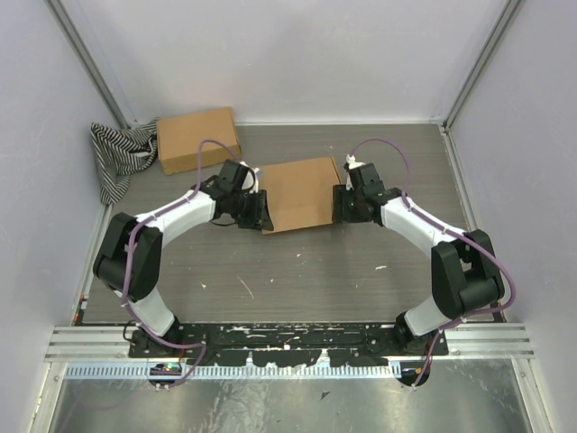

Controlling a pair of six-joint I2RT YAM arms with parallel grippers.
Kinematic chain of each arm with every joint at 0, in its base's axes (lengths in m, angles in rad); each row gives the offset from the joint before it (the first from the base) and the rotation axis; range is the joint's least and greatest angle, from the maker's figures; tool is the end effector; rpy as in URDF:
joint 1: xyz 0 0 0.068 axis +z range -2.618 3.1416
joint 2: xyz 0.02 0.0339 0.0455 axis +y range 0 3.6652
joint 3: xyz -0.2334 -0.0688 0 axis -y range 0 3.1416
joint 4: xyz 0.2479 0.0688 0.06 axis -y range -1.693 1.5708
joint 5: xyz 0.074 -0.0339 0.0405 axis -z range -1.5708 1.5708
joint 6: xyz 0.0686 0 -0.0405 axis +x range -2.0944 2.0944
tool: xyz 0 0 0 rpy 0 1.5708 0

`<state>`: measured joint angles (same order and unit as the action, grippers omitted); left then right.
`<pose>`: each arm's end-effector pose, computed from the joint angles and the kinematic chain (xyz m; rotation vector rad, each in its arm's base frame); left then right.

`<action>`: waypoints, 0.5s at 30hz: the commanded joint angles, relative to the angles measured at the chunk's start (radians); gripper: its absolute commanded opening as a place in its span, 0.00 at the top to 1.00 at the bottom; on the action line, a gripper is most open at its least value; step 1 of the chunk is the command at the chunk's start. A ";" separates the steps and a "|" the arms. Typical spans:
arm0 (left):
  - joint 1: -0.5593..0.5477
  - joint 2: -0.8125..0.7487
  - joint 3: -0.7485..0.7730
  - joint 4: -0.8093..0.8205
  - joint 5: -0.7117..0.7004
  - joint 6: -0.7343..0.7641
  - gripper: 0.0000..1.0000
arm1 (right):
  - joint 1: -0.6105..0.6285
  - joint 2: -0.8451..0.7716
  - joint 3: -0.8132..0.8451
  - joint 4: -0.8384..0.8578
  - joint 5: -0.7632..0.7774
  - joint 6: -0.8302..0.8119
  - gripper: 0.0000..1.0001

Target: Fold the paper box

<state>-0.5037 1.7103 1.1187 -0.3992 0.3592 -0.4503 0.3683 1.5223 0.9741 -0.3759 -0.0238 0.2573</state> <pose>0.3102 -0.1985 0.1406 0.2164 2.6720 -0.7985 0.3142 0.1230 0.1548 -0.1497 2.5138 0.2882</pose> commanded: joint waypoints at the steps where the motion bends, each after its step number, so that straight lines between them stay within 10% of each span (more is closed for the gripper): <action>1: -0.004 -0.043 0.041 -0.009 0.048 0.001 0.53 | 0.005 -0.043 0.047 0.020 -0.050 0.009 0.39; 15: -0.002 -0.018 0.060 -0.086 -0.056 0.044 0.53 | 0.005 -0.014 0.116 -0.093 -0.061 0.054 0.44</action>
<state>-0.5041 1.7016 1.1313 -0.4622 0.3397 -0.4351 0.3683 1.5208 1.0214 -0.4427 -0.0444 0.2733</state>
